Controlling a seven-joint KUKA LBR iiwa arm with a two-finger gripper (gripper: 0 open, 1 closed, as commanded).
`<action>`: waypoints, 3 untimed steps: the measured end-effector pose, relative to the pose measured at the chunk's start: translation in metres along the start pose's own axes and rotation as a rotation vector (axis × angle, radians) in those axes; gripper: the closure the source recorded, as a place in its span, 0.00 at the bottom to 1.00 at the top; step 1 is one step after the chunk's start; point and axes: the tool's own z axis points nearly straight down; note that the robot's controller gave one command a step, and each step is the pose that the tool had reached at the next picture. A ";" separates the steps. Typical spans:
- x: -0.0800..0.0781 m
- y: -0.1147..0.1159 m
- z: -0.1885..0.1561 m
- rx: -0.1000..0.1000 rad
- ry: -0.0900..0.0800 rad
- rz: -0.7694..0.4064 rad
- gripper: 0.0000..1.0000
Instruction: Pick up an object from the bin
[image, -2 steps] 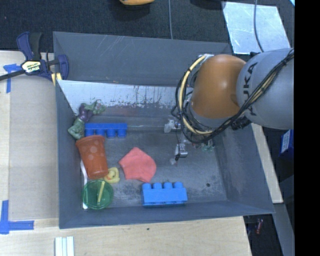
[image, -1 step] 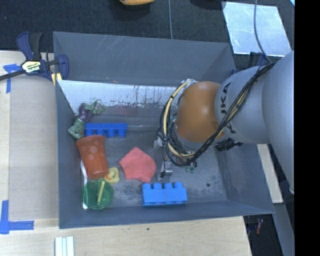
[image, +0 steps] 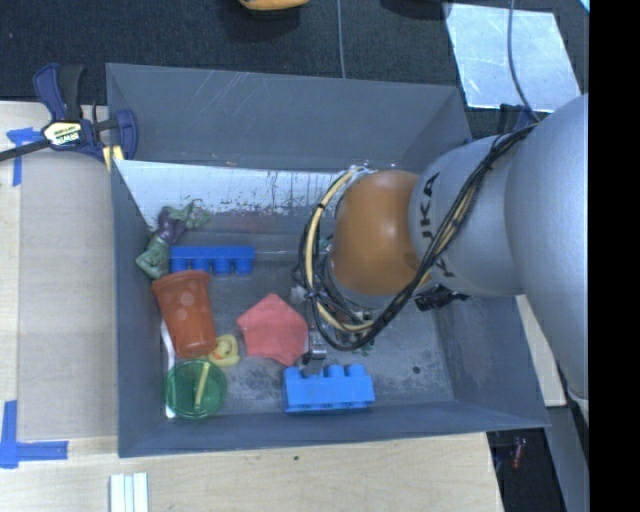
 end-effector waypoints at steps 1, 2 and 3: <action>0.002 0.050 0.011 -0.002 0.000 0.149 0.00; -0.030 0.049 0.016 -0.005 -0.009 0.243 1.00; -0.030 0.049 0.016 -0.005 -0.009 0.242 1.00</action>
Offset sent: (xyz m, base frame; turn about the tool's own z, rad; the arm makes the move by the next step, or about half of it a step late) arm 0.0297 0.0475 -0.0179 0.2449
